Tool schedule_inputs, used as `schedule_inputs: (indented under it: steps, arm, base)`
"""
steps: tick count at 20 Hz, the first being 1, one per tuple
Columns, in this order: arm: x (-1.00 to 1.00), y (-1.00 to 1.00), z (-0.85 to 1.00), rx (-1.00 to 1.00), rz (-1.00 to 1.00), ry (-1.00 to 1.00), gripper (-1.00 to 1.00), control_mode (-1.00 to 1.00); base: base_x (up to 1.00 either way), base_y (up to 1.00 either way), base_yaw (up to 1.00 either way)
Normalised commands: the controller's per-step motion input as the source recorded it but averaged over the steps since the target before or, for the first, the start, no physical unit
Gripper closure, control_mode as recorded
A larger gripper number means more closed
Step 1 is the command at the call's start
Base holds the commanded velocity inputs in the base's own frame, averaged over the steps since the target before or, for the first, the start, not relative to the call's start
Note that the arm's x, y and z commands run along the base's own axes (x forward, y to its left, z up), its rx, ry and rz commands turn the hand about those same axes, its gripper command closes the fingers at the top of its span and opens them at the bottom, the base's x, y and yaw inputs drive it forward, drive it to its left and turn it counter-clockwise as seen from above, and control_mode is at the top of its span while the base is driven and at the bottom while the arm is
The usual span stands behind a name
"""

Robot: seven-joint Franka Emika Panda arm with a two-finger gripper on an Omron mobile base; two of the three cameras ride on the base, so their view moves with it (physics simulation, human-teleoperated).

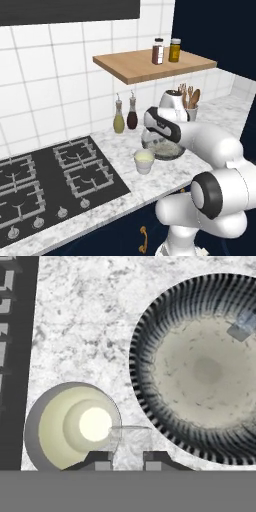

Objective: Grab a lemon wedge from the fridge and one ice cube from the ice bowl, and put them in the glass of lemonade.

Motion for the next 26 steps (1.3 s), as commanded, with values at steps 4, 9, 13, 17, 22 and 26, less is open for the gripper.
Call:
schedule_inputs:
  steps: [4, 9, 13, 17, 22, 26]
  arm:
    - [-0.01, 0.02, 0.00, 0.00, 0.05, 0.00, 1.00, -1.00]
    - [-0.02, 0.31, 0.00, 0.00, 0.07, 0.00, 1.00, -1.00]
    - [0.00, 0.38, 0.00, 0.00, 0.03, -0.01, 1.00, -1.00]
    - [0.00, 0.00, -0.13, 0.00, 0.00, -0.06, 1.00, -1.00]
    - [-0.11, 0.00, -0.21, 0.00, 0.00, -0.05, 1.00, -1.00]
    - [-0.32, 0.02, 0.00, 0.00, 0.00, -0.08, 1.00, -1.00]
  base:
    - [0.00, 0.00, 0.00]
    - [0.00, 0.00, 0.00]
    - [0.00, 0.00, 0.00]
    - [0.00, 0.00, 0.00]
    - [0.00, 0.00, 0.00]
    - [0.00, 0.00, 0.00]
